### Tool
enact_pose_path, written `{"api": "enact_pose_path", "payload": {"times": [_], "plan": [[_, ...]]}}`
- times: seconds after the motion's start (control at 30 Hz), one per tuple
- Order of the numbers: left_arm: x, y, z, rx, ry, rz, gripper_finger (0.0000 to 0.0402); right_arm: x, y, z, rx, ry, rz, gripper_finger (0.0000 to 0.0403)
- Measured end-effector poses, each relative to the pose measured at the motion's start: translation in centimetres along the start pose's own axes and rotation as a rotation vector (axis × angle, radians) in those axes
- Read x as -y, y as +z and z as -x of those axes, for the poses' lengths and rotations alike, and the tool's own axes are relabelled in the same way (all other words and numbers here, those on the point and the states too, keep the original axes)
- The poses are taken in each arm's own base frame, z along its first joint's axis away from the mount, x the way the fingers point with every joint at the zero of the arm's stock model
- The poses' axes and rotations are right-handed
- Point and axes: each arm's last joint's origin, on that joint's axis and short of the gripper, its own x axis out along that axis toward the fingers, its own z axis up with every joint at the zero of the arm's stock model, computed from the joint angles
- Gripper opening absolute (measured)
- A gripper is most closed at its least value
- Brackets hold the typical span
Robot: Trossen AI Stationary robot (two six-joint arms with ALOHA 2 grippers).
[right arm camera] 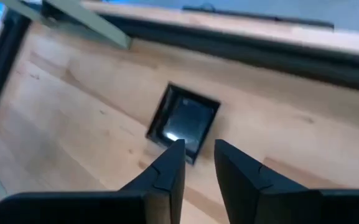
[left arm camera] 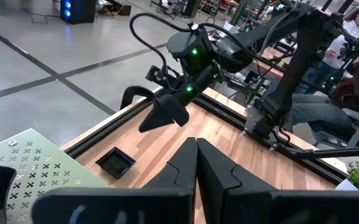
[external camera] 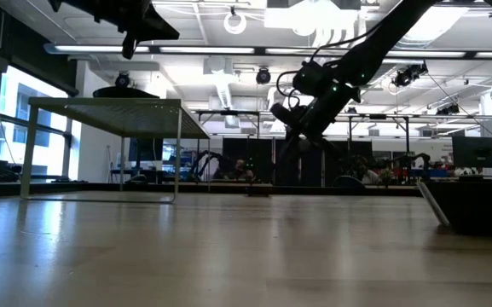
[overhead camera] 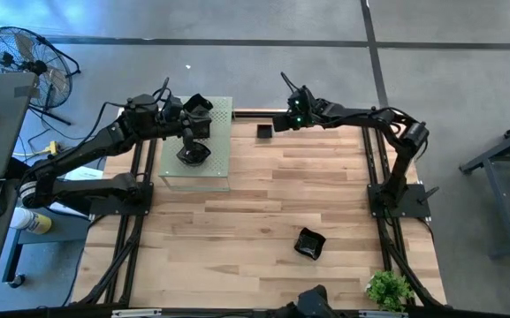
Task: Pick & Place Mini shaped plates
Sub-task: Stack the square plate on the other square plate on the shelf
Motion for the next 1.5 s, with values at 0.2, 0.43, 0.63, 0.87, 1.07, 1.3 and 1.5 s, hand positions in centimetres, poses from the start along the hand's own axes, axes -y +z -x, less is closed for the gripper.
{"api": "enact_pose_path", "payload": {"times": [0.2, 0.43, 0.63, 0.87, 1.07, 1.3, 1.5], "plan": [[0.0, 0.0, 0.0, 0.000, 0.000, 0.000, 0.0001, -0.3, 1.6, 0.8, -0.002, -0.017, 0.003, 0.0098], [0.0, 0.0, 0.0, 0.001, 0.000, 0.000, 0.0001, -1.3, 2.9, 1.6, 0.022, -0.056, 0.071, 0.0111], [0.0, 0.0, 0.0, 0.001, 0.000, 0.000, 0.0001, 0.0, 1.4, 0.4, -0.040, -0.091, 0.038, 0.0121], [0.0, 0.0, 0.0, 0.001, 0.001, 0.000, 0.0001, 0.3, 0.6, -0.8, -0.090, -0.092, 0.024, 0.0137], [0.0, 0.0, 0.0, 0.001, 0.001, 0.000, 0.0001, 0.4, 0.7, -0.8, -0.078, -0.099, 0.026, 0.0146], [0.0, 0.0, 0.0, 0.001, 0.004, 0.000, 0.0001, 1.0, 0.2, -2.1, -0.113, -0.111, 0.025, 0.0150], [0.0, 0.0, 0.0, 0.001, 0.003, 0.003, 0.0001, 1.4, -0.2, -2.8, -0.135, -0.113, 0.024, 0.0150]]}}
